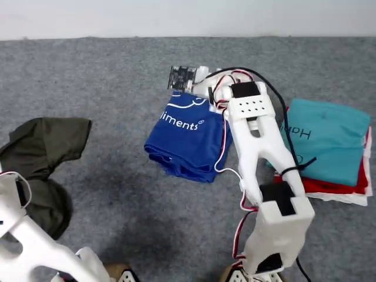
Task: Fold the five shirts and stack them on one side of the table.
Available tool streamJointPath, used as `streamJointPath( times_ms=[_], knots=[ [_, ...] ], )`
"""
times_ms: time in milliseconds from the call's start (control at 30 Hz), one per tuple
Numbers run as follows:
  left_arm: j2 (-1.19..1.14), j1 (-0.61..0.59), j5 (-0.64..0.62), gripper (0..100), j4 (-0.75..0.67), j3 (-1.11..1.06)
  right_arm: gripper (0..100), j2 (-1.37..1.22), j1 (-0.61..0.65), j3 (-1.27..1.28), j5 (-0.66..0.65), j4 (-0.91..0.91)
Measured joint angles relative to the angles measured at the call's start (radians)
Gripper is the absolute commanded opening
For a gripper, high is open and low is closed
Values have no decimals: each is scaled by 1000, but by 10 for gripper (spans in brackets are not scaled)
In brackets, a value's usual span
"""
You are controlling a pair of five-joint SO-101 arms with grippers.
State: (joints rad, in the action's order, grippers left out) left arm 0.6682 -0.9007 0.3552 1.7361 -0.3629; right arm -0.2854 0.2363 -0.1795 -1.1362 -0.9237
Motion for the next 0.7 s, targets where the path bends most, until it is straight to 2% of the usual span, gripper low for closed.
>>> streamJointPath(
  times_ms=[133, 267, 367, 500, 700],
  knots=[
    [0, 0, 0, 23, 0, 0, 127, 54, 41, 0, 224, -149],
    [0, 0, 0, 23, 0, 0, 1, 68, 110, 0, 503, -328],
    [0, 0, 0, 23, 0, 0, 14, 68, 157, 2, 661, -410],
    [0, 0, 0, 23, 0, 0, 9, 66, 163, 5, 786, -477],
    [0, 0, 0, 23, 0, 0, 9, -71, 163, 3, 821, -569]
  ],
)
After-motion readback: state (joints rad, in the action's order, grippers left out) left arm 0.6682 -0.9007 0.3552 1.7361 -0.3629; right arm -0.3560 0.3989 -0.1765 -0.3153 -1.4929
